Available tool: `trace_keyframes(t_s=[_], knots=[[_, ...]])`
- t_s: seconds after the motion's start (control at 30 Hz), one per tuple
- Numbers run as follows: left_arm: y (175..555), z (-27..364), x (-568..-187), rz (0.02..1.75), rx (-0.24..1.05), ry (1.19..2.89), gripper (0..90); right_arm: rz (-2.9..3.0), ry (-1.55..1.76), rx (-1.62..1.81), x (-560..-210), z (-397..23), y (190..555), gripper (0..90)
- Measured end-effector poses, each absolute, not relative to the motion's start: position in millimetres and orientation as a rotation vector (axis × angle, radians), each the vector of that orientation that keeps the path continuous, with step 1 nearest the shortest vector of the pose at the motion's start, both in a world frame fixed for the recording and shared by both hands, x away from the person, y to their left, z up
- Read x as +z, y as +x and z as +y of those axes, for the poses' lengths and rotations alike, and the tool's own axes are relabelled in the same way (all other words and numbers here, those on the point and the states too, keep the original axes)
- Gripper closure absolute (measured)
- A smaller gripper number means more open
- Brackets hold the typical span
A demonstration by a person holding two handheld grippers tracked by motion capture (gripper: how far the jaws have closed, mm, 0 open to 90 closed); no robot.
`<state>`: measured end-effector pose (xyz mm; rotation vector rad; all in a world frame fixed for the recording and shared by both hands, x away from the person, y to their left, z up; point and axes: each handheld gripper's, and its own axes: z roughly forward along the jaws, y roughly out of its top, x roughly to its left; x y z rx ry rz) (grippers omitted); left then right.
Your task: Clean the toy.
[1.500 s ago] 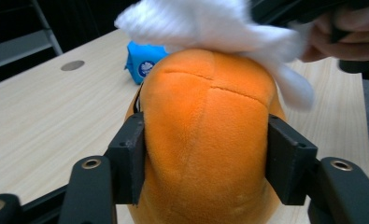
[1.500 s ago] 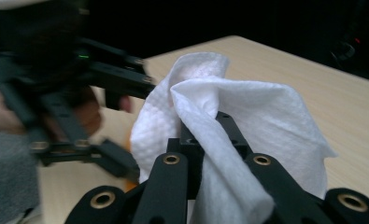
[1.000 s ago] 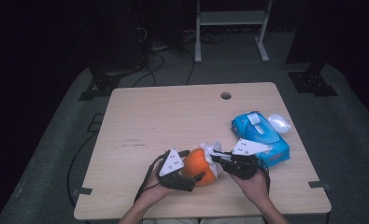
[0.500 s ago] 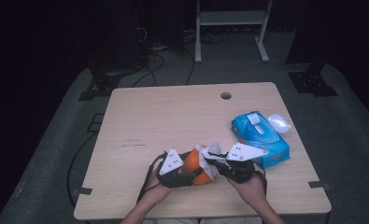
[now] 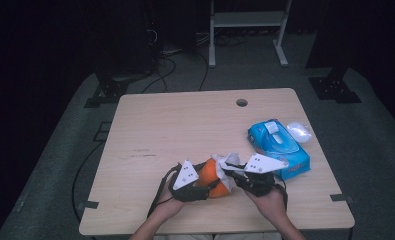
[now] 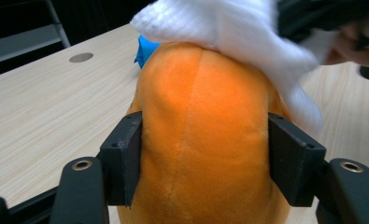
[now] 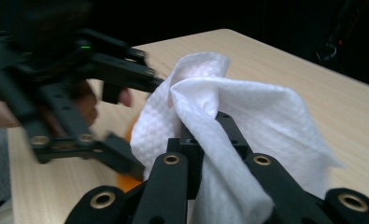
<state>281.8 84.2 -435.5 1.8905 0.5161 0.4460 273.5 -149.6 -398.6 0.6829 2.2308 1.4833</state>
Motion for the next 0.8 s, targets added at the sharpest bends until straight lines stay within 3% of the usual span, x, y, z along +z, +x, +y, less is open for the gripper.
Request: trace_keyframes(t_s=[0.27,0.33,0.47,0.57,0.8], knots=[[270.8,73.1,-436.0,0.431,0.474,1.920,37.3,2.195,0.731,1.480,-395.9,-156.7,284.3,82.8],[272.4,74.2,-435.3,0.415,0.449,1.915,32.3,2.194,0.783,1.482,-400.3,-165.9,289.2,82.8],[281.3,76.5,-438.4,0.469,0.402,1.902,11.7,2.203,0.781,1.473,-404.0,-170.5,287.9,82.8],[279.2,75.5,-440.0,0.458,0.423,1.922,23.4,2.203,0.767,1.470,-401.4,-166.9,285.0,82.8],[268.9,65.6,-441.1,0.396,0.466,1.955,29.5,2.255,0.582,1.427,-394.0,-133.5,264.7,82.8]])
